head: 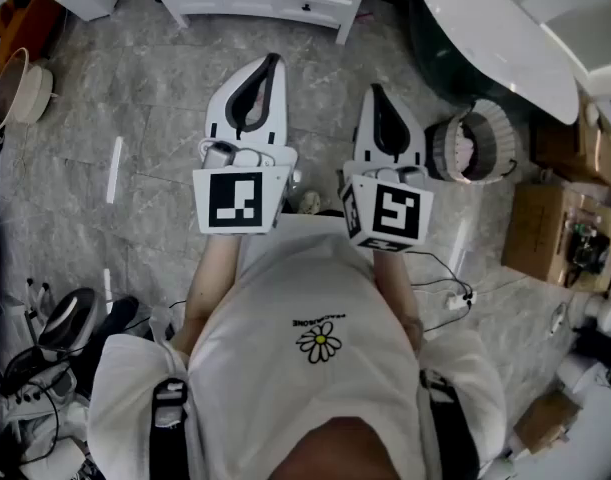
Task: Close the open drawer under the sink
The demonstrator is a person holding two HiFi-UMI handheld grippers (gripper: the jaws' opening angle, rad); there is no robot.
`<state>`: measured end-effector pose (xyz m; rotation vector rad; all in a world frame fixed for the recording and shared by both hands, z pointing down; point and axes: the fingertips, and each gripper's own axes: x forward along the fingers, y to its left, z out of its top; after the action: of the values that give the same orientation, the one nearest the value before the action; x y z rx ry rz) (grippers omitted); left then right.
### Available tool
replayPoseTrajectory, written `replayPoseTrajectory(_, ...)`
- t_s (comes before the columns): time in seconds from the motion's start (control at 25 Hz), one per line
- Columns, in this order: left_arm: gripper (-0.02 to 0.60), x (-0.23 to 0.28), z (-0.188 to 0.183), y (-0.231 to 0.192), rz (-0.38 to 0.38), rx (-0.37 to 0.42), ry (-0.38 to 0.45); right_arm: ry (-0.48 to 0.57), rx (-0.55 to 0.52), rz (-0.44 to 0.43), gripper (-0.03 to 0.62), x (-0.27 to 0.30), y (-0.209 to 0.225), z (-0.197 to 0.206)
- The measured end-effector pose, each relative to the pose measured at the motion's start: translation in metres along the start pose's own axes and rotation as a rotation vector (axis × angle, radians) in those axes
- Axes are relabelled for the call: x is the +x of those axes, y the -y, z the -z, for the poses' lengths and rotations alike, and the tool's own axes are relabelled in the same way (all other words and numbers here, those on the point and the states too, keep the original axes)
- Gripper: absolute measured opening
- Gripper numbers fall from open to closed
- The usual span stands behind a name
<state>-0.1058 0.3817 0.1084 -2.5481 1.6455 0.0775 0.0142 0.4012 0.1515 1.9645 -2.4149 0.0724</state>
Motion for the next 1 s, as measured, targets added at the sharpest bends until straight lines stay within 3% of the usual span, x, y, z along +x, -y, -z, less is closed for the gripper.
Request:
replayPoseTrajectory(0.48,0.021,0.007,0.003,0.016,0.005,0.016,-0.005,-0.017,0.013,-0.045,0.029,-0.005,0.014,0.009)
replayPoseTrajectory(0.64,0.021,0.007,0.003,0.014,-0.014,0.048,-0.016,0.0,0.101,-0.112,0.029,0.001,0.015,0.013)
replayPoseTrajectory(0.8,0.021,0.007,0.007,-0.002,-0.054,0.039,-0.032,-0.004,0.065,-0.138,0.029,0.003,0.007,0.016)
replayPoseTrajectory(1.0,0.021,0.019,-0.004,-0.012,-0.046,0.036,0.038,0.032,0.041,-0.108,0.029,0.002,0.018,0.008)
